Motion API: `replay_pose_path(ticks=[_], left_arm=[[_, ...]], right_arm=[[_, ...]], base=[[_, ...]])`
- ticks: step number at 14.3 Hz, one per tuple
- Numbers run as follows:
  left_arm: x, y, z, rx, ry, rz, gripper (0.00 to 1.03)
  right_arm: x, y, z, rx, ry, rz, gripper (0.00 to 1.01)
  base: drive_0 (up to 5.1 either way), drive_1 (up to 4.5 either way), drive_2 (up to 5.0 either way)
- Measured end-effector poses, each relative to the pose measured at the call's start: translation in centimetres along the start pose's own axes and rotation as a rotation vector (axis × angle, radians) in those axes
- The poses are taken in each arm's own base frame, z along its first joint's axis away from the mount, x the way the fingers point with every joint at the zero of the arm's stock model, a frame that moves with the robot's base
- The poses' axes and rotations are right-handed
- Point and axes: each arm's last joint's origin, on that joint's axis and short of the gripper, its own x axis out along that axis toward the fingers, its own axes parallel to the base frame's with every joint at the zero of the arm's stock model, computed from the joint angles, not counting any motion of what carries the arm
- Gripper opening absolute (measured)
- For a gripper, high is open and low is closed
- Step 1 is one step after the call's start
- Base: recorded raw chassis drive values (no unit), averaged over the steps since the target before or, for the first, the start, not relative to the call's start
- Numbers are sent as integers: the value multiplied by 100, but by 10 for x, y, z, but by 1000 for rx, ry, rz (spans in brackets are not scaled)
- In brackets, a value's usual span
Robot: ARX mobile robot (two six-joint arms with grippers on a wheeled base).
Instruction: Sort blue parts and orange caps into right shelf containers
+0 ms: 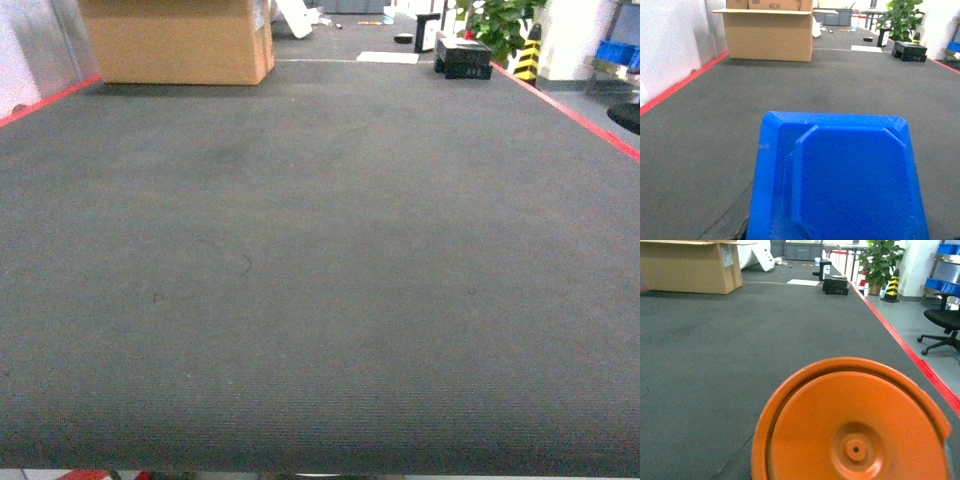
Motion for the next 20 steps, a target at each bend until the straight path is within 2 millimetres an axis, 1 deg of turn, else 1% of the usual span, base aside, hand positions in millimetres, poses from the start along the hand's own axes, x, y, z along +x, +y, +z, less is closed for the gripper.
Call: replay_pose_path(ticks=[1, 2, 3, 4, 5, 8, 15, 18, 19, 20], left_arm=[[-3, 3, -4, 0, 14, -12, 44], [-7, 11, -8, -1, 18, -1, 44], [-9, 13, -9, -3, 12, 21, 44], [-12, 12, -9, -3, 3, -3, 44], [-15, 11, -10, -3, 1, -4, 44], [-21, 11, -18, -3, -2, -5, 44], [-32, 11, -17, -3, -15, -5, 44], [-36, 11, -18, -3, -3, -6, 44], [-43, 11, -24, -3, 44, -9, 44], [-46, 11, -17, -3, -23, -4, 44]], right_arm=[[-4, -2, -2, 0, 5, -2, 45], [-8, -4, -4, 0, 5, 1, 45], [-11, -8, -6, 5, -35, 16, 45], [-14, -15, -12, 5, 2, -1, 45], [-16, -17, -12, 5, 4, -12, 45], [-24, -16, -8, 6, -18, 2, 45], [-38, -16, -6, 5, -27, 2, 45], [-43, -16, -7, 6, -25, 2, 45], [-44, -16, -7, 5, -24, 2, 45], [-46, -16, -9, 8, -6, 2, 45]], base=[[0, 0, 0], [0, 0, 0], [0, 0, 0], [0, 0, 0], [0, 0, 0], [0, 0, 0], [0, 0, 0], [0, 0, 0], [0, 0, 0], [0, 0, 0]])
